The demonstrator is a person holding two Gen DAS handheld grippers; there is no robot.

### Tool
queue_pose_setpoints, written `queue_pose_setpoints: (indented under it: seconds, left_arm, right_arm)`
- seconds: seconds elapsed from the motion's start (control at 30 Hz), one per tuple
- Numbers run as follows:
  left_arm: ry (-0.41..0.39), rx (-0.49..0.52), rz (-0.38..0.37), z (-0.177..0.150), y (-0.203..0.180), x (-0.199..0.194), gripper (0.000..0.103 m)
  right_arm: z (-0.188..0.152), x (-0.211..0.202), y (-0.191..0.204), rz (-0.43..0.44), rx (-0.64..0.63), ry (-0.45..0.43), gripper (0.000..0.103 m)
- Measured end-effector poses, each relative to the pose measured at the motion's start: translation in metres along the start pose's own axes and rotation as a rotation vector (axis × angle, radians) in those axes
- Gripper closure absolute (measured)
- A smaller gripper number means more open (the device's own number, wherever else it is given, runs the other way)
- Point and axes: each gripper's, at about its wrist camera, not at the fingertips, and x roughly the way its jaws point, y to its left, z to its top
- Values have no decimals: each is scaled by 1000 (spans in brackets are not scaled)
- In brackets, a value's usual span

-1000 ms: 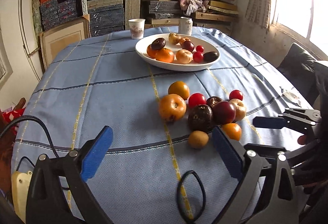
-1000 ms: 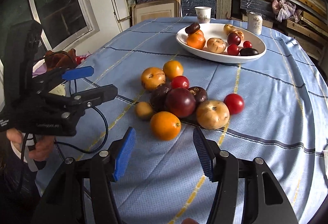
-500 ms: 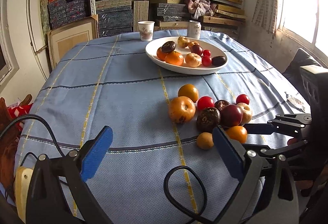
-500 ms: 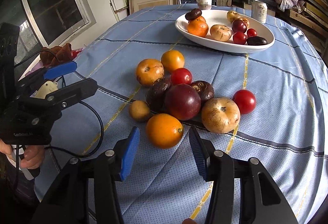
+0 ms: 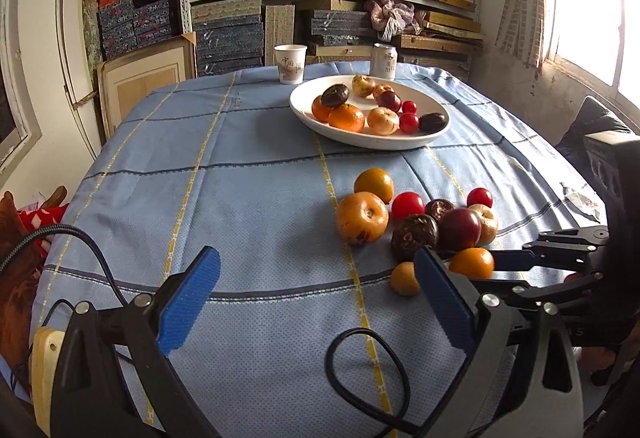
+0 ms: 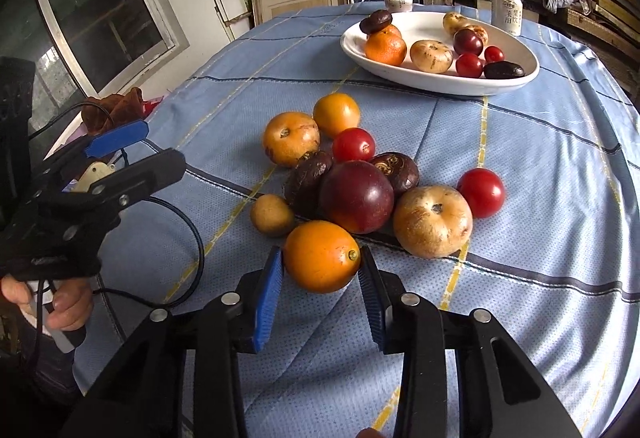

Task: Organize fruits
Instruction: 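Move both tools back over the fruit pile, then grasp an orange with the right tool while the left tool grasps a large orange fruit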

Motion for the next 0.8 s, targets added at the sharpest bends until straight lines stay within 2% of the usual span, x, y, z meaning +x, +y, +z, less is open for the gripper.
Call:
queue_pose_setpoints:
  seconds: [0.13, 0.2, 0.27, 0.33, 0.43, 0.63, 0.8]
  left_arm:
    - [-25, 22, -28, 10, 4, 0, 10]
    - [16, 34, -33, 21, 4, 12, 23]
    - [63, 25, -56, 29, 5, 27, 30]
    - [114, 14, -65, 36, 3, 45, 43]
    - [151, -17, -134, 42, -2, 62, 43]
    - [181, 19, -146, 35, -18, 77, 44]
    - [211, 26, -138, 33, -22, 90, 49]
  right_arm:
    - [-10, -23, -2, 23, 3, -45, 65]
    - [-15, -35, -6, 31, 16, -67, 65]
    - [-18, -45, -10, 41, 34, -92, 65]
    - [-21, -54, -14, 48, 48, -115, 64]
    - [-22, -63, -19, 52, 52, -135, 64]
    - [-21, -65, -34, 100, 86, -151, 64]
    - [-21, -61, -39, 122, 98, -149, 64]
